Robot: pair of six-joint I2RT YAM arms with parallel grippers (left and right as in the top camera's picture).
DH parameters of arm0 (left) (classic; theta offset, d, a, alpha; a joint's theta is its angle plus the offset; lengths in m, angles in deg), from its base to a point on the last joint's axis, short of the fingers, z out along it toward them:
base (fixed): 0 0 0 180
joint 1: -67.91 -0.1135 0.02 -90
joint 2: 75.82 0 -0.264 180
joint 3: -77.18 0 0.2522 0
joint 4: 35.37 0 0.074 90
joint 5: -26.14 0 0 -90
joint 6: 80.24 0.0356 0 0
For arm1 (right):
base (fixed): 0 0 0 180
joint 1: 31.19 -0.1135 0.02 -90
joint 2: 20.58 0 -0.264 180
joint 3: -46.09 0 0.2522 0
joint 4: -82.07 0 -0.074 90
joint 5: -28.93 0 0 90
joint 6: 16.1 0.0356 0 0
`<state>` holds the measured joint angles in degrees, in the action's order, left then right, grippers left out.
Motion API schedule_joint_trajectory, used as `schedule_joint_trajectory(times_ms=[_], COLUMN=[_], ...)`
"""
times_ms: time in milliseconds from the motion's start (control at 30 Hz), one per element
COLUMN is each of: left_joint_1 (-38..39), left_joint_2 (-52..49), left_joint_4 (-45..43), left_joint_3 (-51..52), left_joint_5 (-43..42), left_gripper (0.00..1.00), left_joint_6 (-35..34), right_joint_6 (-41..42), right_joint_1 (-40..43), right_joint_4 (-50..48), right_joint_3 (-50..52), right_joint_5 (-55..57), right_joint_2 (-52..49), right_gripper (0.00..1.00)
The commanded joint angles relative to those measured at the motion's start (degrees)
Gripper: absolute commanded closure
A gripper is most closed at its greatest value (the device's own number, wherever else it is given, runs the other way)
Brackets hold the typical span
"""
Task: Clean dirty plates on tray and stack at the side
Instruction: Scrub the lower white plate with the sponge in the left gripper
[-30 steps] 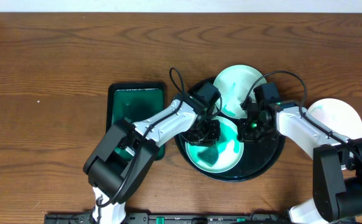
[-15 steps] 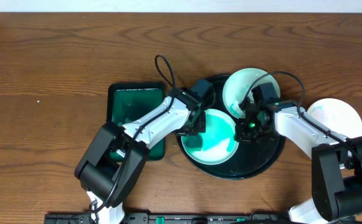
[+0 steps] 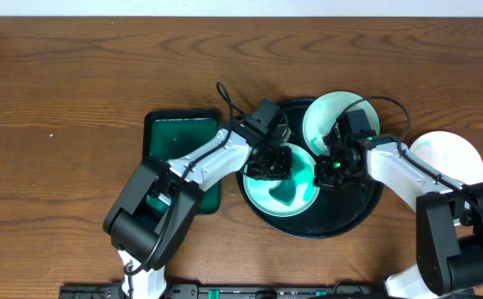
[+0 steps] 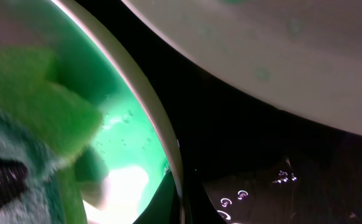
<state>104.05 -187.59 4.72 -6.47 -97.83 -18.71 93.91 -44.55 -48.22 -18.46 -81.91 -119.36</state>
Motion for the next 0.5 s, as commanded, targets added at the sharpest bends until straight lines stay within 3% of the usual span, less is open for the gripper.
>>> schedule_joint_trajectory(times_ms=[0, 233, 467], left_joint_1=[1.90, 4.28, 3.74], left_joint_2=[-0.94, -3.26, -4.17], left_joint_4=[-1.14, -1.77, 9.40], left_joint_3=[0.48, 1.75, 0.87], left_joint_5=[-3.06, 7.63, 31.82], left_gripper=[0.92, 0.93, 0.93], left_joint_6=[0.15, -3.91, -16.22], right_joint_6=[0.79, 0.76, 0.76], right_joint_1=[0.57, 0.57, 0.57], right_joint_4=[-0.46, -0.35, -0.39], right_joint_3=[0.66, 0.66, 0.66], right_joint_5=[5.99, 5.97, 5.99], right_joint_2=[-1.20, -1.20, -1.20], right_gripper=[0.99, 0.99, 0.99])
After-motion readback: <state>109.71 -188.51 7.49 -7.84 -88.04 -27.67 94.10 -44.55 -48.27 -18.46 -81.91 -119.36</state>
